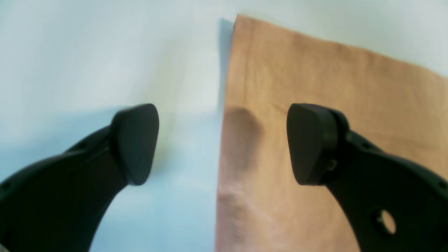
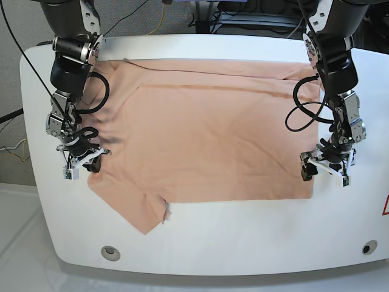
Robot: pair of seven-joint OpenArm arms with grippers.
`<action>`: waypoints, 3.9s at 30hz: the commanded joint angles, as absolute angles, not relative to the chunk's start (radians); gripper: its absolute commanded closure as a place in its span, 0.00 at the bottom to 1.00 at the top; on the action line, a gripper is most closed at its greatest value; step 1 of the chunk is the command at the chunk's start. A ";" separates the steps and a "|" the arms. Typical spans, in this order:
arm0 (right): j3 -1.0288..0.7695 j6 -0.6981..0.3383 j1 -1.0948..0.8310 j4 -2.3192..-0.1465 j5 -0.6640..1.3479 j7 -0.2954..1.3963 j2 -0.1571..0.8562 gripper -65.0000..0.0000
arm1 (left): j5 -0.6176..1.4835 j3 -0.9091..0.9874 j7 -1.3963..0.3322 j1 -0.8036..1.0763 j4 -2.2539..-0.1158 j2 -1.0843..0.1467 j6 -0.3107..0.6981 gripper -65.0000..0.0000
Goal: Fold the T-shirt properly
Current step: 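Move the left gripper along the shirt's side toward the hem, then lower the left gripper and pinch the shirt's side edge near the hem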
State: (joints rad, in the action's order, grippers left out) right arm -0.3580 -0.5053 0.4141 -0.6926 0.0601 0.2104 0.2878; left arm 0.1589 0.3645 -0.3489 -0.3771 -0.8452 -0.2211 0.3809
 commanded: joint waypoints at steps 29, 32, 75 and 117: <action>-0.354 -0.512 0.418 -0.693 0.039 0.292 0.311 0.99 | 0.174 0.318 -0.291 -0.409 -0.862 -0.111 0.326 0.16; -0.354 -0.512 0.418 -0.693 0.039 0.292 0.311 0.99 | 0.174 0.297 -0.291 -0.407 -0.863 -0.113 0.306 0.16; -0.355 -0.512 0.400 -0.696 0.041 0.294 0.309 0.99 | 0.173 0.294 -0.211 -0.414 -0.759 -0.157 0.300 0.16; -0.360 -0.512 0.363 -0.828 0.041 0.355 0.308 0.99 | 0.173 0.239 -0.239 -0.406 -0.905 -0.179 0.206 0.16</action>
State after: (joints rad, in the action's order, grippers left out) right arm -0.3561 -0.5205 0.3534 -0.8238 0.0597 0.3187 0.2962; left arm 0.1692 0.2375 -0.2615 -0.3801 -0.8875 -0.1677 0.2020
